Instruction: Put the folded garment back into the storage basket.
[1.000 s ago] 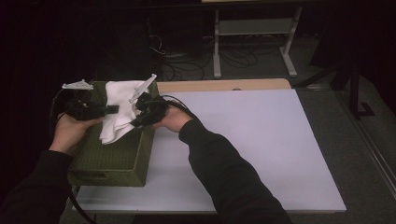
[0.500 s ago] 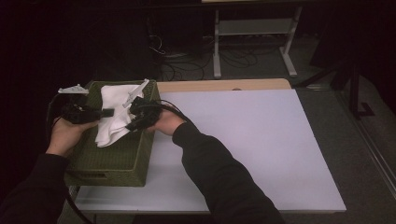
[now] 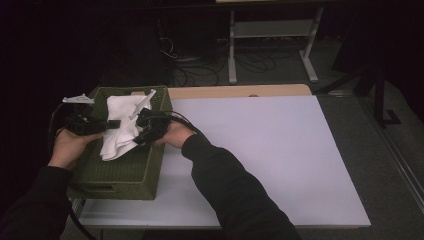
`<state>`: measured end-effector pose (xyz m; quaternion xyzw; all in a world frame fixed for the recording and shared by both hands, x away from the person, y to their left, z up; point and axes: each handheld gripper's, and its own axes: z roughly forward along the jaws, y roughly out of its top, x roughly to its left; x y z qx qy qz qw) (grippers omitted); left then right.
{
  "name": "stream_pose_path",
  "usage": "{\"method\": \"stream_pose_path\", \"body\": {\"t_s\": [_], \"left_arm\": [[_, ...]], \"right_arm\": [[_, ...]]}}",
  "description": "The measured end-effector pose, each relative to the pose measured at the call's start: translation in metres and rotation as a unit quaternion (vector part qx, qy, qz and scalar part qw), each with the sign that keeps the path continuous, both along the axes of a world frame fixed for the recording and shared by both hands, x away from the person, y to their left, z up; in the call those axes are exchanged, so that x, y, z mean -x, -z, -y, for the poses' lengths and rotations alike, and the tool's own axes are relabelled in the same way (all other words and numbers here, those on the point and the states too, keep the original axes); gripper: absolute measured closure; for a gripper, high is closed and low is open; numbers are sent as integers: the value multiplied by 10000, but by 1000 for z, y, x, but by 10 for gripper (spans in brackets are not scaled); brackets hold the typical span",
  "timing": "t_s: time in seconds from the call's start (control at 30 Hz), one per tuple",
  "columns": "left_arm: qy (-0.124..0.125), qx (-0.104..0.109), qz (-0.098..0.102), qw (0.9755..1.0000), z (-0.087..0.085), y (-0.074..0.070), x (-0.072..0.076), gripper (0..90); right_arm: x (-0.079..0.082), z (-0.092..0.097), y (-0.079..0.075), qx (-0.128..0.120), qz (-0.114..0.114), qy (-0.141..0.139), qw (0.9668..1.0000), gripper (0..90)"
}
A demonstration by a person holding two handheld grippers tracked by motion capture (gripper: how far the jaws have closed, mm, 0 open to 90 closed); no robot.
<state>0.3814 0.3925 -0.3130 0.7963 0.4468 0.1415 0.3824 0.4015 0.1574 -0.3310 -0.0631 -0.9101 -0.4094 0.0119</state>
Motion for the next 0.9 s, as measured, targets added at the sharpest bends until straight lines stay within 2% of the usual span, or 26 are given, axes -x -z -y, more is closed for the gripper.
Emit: {"method": "stream_pose_path", "body": {"t_s": [0.17, 0.43, 0.63, 0.77, 0.9], "left_arm": [[-28, 0, -54, 10000, -3, 4, 0, 790], [39, -44, -112, 9999, 1, 8, -3, 792], [78, 66, -172, 9998, 3, 10, -5, 792], [83, -27, -208, 9997, 5, 12, -7, 793], [70, -9, -245, 9997, 5, 13, -8, 793]], "right_arm": [[0, -2, 4, 23, -37, 10, 10000, 834], [1, 1, 10, 77, -109, 32, 9999, 798], [0, 7, 9, 8, -141, 97, 9999, 713], [0, 13, 6, -74, -169, 182, 9997, 661], [-1, 20, 5, -114, -207, 308, 9992, 611]]}}
